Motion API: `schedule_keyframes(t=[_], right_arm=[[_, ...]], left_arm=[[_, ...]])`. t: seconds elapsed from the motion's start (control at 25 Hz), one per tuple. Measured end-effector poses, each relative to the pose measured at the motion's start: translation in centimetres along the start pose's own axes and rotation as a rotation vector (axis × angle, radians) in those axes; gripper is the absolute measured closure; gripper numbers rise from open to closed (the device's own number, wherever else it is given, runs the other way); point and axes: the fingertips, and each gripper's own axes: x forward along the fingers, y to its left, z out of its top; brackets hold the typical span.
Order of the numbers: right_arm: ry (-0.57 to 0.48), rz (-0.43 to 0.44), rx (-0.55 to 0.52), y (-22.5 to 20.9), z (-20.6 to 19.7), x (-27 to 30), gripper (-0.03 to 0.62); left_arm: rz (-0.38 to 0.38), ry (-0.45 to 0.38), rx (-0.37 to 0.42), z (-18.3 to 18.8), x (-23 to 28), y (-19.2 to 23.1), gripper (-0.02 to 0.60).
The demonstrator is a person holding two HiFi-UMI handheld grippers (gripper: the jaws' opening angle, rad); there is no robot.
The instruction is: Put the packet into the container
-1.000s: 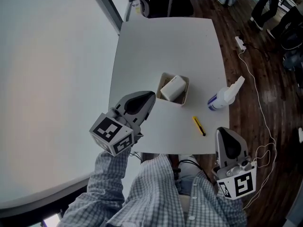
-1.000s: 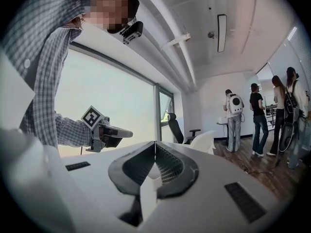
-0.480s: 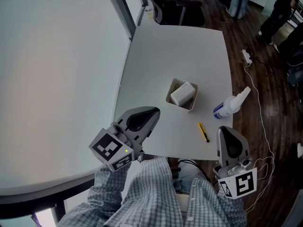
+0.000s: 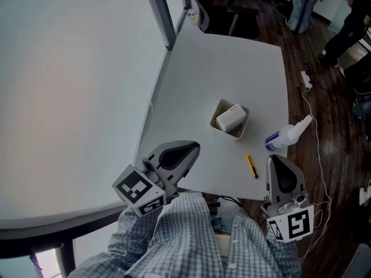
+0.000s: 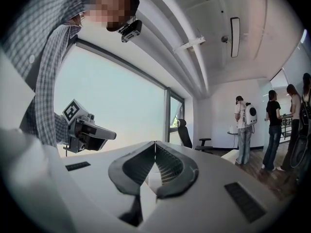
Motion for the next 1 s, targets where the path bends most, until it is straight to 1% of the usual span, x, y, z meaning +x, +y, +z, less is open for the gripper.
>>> schedule_keyframes(t=[0.28,1.0], right_arm=[[0.003,0.033,-0.021,0.8,0.3,1.0,0.582],[0.02,0.032,-0.024,0.7,-0.3,0.8,0.582]], left_arm=[[-0.021,-0.011,-0.008,0.2,0.0,-0.7,0.574],[-0.043,-0.013,-0.024,-0.2,0.6,-1.3,0.574]])
